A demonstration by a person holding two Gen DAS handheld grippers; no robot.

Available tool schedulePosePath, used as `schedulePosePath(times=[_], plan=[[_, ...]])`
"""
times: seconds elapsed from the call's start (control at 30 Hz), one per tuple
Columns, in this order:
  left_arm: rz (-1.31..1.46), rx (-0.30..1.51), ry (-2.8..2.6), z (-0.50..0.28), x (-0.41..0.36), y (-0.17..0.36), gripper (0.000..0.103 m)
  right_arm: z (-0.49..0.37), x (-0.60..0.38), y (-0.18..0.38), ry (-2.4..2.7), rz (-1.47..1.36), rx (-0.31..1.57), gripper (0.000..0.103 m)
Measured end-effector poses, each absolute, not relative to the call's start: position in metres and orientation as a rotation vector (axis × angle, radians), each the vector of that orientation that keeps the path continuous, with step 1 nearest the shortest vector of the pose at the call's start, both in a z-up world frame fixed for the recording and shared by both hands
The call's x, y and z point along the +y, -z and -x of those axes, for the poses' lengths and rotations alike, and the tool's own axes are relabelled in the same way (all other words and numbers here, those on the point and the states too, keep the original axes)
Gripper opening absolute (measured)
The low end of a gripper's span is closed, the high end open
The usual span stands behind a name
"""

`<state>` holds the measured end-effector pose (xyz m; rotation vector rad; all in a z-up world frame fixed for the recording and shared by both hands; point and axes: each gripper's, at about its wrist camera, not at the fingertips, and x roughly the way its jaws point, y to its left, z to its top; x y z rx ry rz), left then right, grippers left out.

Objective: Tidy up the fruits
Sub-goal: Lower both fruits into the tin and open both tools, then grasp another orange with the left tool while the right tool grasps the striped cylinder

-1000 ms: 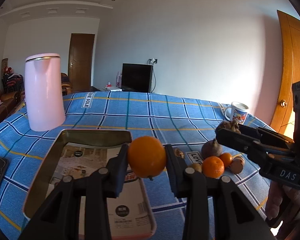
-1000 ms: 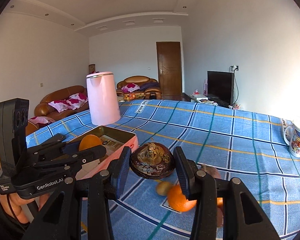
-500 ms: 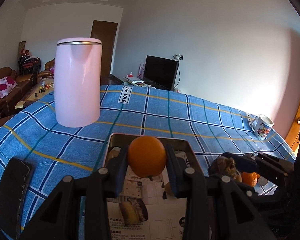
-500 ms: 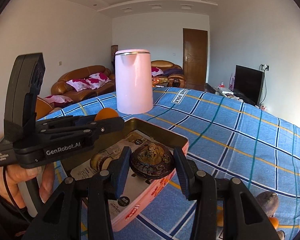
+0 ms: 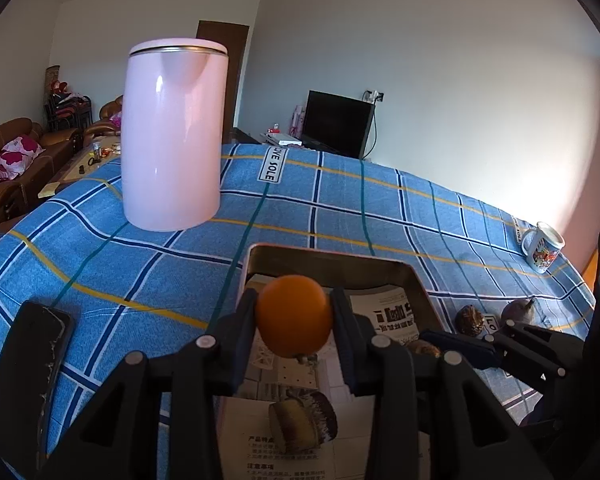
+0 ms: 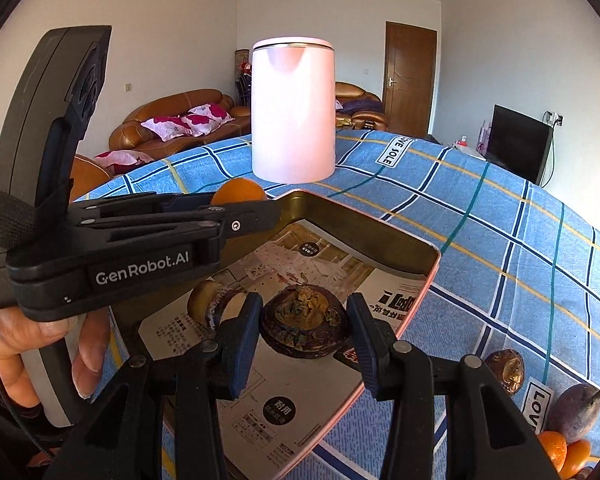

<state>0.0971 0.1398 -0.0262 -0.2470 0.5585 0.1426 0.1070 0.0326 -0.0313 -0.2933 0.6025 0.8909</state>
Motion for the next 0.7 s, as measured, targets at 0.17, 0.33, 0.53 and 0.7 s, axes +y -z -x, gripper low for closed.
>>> schedulePosePath(times=[0.17, 0.33, 0.53, 0.7], plan=[[0.258, 0.529, -0.152, -0.09, 0.138, 0.02, 0.06, -0.108, 0.022, 0.027, -0.873, 0.243, 0.578, 0.064], [0.24, 0.495, -0.12, -0.079, 0.118, 0.009, 0.064, -0.095, -0.019, 0.02, -0.848, 0.217, 0.533, 0.064], [0.185, 0.482, -0.028, -0.078, 0.066, 0.002, 0.07, -0.089, -0.118, 0.012, -0.67, 0.153, 0.503, 0.065], [0.135, 0.515, 0.066, -0.089, 0.019, 0.005, 0.071, -0.096, -0.188, 0.014, -0.465, 0.126, 0.516, 0.066]])
